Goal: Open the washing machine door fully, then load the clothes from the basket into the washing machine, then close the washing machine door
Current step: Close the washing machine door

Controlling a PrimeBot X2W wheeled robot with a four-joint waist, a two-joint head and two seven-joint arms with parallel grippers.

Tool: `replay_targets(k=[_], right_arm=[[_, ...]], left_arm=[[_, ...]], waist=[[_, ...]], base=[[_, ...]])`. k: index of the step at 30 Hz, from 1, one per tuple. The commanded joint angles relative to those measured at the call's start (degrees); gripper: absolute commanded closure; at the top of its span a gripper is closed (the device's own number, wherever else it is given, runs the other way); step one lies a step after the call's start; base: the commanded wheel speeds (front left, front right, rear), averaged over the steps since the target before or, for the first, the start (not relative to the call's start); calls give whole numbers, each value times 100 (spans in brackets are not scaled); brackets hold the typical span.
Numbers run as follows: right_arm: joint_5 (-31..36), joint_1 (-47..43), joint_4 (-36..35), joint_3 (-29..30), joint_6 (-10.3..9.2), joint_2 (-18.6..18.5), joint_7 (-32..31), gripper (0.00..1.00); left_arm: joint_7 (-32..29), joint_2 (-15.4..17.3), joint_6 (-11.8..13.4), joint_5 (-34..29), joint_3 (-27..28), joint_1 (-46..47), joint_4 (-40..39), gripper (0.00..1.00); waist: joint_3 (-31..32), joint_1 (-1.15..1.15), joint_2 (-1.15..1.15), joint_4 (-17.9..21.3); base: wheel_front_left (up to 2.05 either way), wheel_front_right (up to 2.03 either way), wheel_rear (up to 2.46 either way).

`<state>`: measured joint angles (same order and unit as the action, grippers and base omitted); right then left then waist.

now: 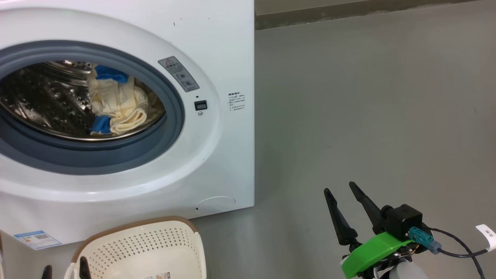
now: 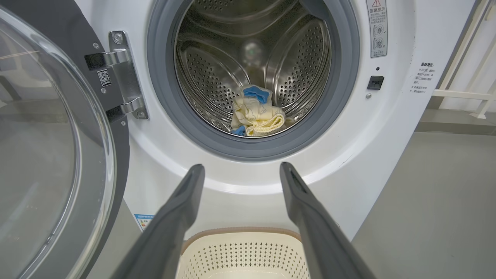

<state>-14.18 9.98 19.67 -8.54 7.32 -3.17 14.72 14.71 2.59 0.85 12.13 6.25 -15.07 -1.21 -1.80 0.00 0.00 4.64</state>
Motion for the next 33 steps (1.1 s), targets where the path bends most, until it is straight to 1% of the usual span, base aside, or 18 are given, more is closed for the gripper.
replay_targets(k=[1,9,17,19,22,24,30,33], right_arm=[[32,40,-126,-137,17,29,28,0],[-11,57,-127,-158,17,29,28,0],[-16,69,-106,-149,17,29,28,0],[-17,66,-113,-145,17,29,28,0],[-19,63,-126,-140,17,29,28,0],[-20,61,-138,-129,17,29,28,0],[-17,54,-168,-104,17,29,28,0],[-16,48,-177,-102,17,29,28,0]], left_arm=[[29,29,50,5,189,74,-149,0],[29,29,4,-92,247,160,-79,0],[29,29,-45,-85,315,211,-18,0],[29,29,-96,-94,313,234,-31,0],[29,29,-32,-168,398,285,-64,0],[29,29,-40,-176,429,322,-89,0],[29,29,-77,-145,474,399,-116,0],[29,29,-136,-112,430,405,-113,0]], waist=[[-6,0,0,-2],[-26,0,0,1],[-38,0,0,6],[-47,0,0,4],[-69,0,0,-5],[-87,0,0,-18],[-109,0,0,-72],[-100,0,0,-125]], base=[[-5,5,0],[-66,66,0],[-170,170,0],[-213,213,0],[-192,192,0],[-158,158,0],[-103,103,0],[-41,41,0]])
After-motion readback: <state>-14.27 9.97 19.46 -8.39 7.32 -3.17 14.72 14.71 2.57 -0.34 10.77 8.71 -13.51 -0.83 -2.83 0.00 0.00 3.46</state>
